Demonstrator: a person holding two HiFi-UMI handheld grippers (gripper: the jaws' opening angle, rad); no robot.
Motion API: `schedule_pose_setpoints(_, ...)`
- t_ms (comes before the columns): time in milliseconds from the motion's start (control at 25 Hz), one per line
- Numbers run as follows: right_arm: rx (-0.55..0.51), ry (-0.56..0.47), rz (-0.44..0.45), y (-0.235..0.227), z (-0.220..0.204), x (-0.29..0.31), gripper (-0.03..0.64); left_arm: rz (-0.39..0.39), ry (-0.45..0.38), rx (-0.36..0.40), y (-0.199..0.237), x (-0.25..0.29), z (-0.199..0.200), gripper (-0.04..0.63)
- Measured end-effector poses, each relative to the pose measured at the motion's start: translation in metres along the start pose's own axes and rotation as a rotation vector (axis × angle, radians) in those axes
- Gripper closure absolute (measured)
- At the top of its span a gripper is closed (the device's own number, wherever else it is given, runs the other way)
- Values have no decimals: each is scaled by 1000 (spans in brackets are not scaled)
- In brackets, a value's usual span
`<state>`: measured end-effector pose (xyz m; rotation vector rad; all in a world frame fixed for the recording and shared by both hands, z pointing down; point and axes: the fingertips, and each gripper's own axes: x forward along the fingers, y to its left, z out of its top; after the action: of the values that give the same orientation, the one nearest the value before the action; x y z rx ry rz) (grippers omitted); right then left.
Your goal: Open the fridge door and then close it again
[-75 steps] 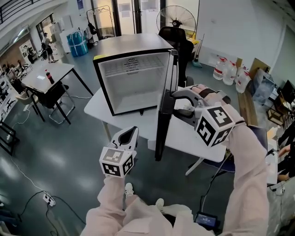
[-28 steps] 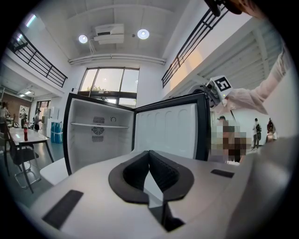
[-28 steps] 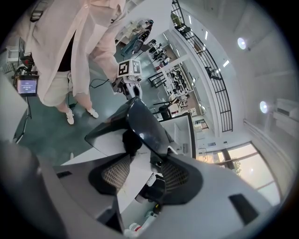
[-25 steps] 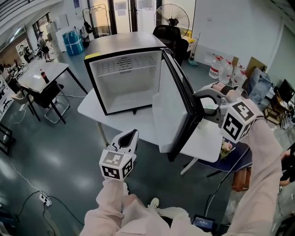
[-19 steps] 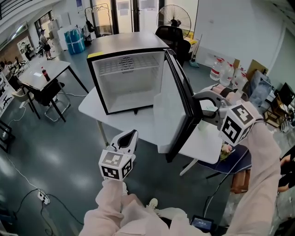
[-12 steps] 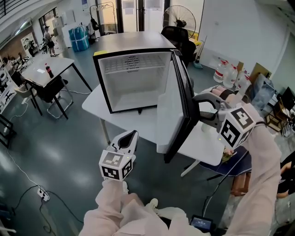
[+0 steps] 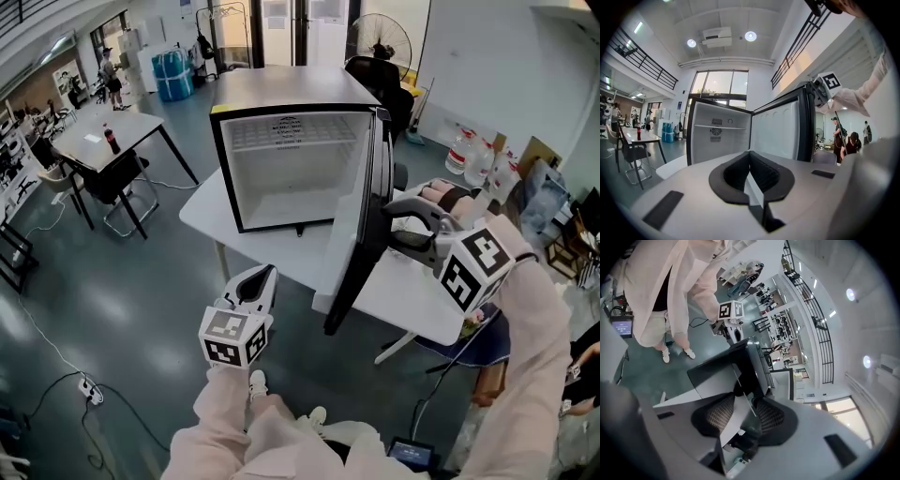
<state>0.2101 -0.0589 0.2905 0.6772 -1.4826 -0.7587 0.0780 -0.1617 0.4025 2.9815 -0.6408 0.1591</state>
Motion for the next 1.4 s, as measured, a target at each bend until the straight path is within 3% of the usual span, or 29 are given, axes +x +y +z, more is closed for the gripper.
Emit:
schedule_pose_setpoints(600,-59,-26,49,-36,34,44,489,33,11,-27,54,-4,0,584)
schedule_pose_setpoints(1400,-18,-46,65,-100,70,125,503,28,-6,-29,143,17,13,584)
